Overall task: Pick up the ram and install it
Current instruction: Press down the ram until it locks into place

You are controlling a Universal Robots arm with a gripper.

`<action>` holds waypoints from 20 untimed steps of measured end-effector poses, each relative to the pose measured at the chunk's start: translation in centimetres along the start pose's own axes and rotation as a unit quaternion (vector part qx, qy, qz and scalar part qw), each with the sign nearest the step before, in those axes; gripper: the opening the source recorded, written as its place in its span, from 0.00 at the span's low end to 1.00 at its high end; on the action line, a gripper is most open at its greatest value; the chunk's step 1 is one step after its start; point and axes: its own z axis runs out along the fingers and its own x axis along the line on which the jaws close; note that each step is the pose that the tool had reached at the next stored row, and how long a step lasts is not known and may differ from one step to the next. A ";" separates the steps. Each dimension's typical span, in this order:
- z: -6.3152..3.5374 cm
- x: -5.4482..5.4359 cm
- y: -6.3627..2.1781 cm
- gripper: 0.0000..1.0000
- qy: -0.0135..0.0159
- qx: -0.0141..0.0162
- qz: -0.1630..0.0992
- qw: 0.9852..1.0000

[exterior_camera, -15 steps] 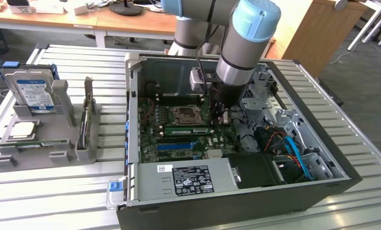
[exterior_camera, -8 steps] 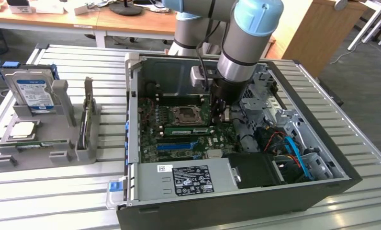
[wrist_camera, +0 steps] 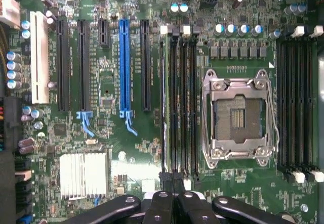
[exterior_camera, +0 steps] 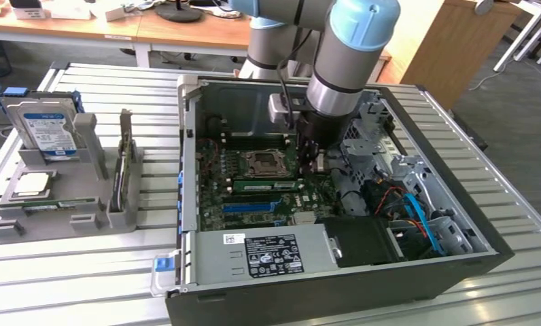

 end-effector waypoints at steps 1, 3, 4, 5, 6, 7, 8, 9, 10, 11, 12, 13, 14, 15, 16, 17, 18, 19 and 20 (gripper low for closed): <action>0.00 0.0 0.25 0.11 0.000 0.000 0.000 1.000; 0.00 0.0 0.77 0.11 0.000 0.000 0.000 1.000; 0.01 0.0 1.03 0.11 0.000 0.000 0.000 1.000; 0.01 0.0 1.29 0.11 0.000 0.000 0.000 1.000; 0.01 0.0 1.51 0.11 0.000 0.000 0.000 1.000; 0.01 0.0 1.74 0.11 0.000 0.000 0.000 1.000; 0.01 0.0 1.96 0.11 0.000 0.000 0.000 1.000; 0.01 0.0 2.18 0.11 0.000 0.000 0.000 1.000; 0.01 0.0 2.39 0.11 0.000 0.000 0.000 1.000; 0.01 0.0 2.59 0.11 0.000 0.000 0.000 1.000; 0.01 0.0 2.82 0.11 0.000 0.000 0.000 1.000; 0.02 0.0 3.03 0.11 0.000 0.000 0.000 1.000; 0.02 0.0 3.25 0.11 0.000 0.000 0.000 1.000; 0.03 0.0 3.46 0.11 0.000 0.000 0.000 1.000; 0.03 0.0 3.67 0.11 0.000 0.000 0.000 1.000; 0.03 0.0 3.90 0.11 0.000 0.000 0.000 1.000; 0.03 0.0 4.15 0.11 0.000 0.000 0.000 1.000; 0.02 0.0 4.42 0.11 0.000 0.000 0.000 1.000; 0.03 0.0 4.70 0.11 0.000 0.000 0.000 1.000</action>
